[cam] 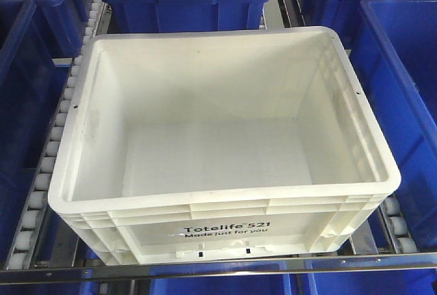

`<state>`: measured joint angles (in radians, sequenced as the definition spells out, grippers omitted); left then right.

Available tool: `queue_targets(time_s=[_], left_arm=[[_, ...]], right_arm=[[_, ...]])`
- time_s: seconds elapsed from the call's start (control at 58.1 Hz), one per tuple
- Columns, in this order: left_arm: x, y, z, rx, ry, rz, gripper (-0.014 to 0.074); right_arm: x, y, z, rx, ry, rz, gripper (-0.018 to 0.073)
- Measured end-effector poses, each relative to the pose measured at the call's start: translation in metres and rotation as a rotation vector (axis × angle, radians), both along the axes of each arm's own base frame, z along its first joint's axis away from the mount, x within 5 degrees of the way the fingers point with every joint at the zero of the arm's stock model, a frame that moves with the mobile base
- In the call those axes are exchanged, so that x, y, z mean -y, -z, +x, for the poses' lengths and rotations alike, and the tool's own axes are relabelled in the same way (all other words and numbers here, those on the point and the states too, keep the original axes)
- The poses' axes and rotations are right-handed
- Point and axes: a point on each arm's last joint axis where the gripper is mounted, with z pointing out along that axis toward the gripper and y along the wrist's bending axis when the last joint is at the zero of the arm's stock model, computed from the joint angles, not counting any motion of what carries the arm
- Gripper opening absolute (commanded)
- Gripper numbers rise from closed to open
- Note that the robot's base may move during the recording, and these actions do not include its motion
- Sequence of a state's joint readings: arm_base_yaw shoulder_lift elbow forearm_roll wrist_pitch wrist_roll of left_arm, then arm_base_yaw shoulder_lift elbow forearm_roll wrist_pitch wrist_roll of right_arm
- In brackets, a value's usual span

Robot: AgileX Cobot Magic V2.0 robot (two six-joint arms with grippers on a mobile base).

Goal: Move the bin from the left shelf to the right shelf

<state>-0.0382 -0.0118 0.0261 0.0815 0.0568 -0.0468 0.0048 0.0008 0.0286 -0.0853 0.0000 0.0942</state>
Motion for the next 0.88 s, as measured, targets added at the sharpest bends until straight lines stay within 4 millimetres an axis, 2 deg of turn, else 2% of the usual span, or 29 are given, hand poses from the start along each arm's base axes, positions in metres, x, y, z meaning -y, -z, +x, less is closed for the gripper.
queue_targets(time_s=[0.878], left_arm=[[0.0, 0.0, 0.0, 0.0, 0.0, 0.0, -0.0006]], right_arm=[[0.0, 0.0, 0.0, 0.0, 0.0, -0.002, -0.0008]])
